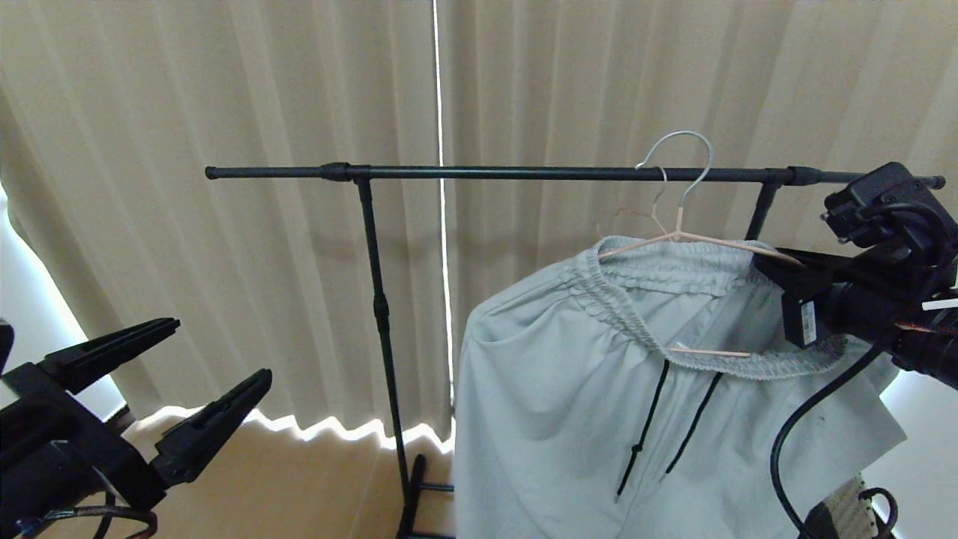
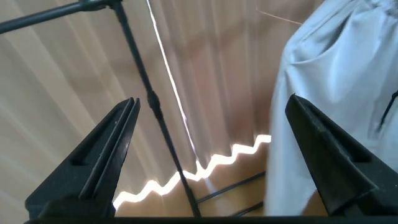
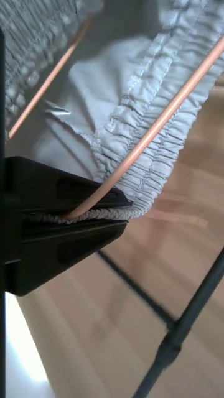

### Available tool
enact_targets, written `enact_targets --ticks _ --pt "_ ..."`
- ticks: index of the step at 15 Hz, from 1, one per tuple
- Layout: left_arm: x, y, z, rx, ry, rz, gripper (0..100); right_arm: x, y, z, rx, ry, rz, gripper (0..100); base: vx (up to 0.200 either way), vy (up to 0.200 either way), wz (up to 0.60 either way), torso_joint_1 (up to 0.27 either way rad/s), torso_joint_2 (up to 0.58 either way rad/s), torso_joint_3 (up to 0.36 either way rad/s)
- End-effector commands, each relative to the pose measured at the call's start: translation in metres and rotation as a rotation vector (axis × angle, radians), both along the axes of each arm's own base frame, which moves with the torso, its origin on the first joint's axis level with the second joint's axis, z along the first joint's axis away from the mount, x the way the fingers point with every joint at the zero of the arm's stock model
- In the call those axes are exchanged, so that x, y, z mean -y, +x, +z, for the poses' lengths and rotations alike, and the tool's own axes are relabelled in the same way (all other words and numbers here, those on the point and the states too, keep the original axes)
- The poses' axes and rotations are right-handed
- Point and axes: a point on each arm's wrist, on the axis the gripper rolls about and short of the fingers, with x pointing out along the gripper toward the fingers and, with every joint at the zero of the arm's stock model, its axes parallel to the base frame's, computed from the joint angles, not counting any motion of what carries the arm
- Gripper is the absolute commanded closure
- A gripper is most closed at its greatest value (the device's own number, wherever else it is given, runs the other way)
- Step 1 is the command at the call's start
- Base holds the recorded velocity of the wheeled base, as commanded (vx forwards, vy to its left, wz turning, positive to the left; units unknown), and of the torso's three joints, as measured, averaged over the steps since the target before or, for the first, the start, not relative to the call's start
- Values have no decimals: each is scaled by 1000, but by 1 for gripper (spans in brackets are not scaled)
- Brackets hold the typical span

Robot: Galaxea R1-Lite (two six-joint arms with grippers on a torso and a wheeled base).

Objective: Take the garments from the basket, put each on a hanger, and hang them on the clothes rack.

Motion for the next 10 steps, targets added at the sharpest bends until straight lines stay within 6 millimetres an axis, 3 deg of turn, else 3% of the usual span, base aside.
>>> enact_targets --ticks 1,10 --pt "0 0 -1 -2 3 -1 0 0 1 -1 -3 -1 0 100 0 0 0 0 0 0" --pt "0 1 1 2 0 1 0 0 0 -1 -6 -2 2 100 0 0 0 0 0 0"
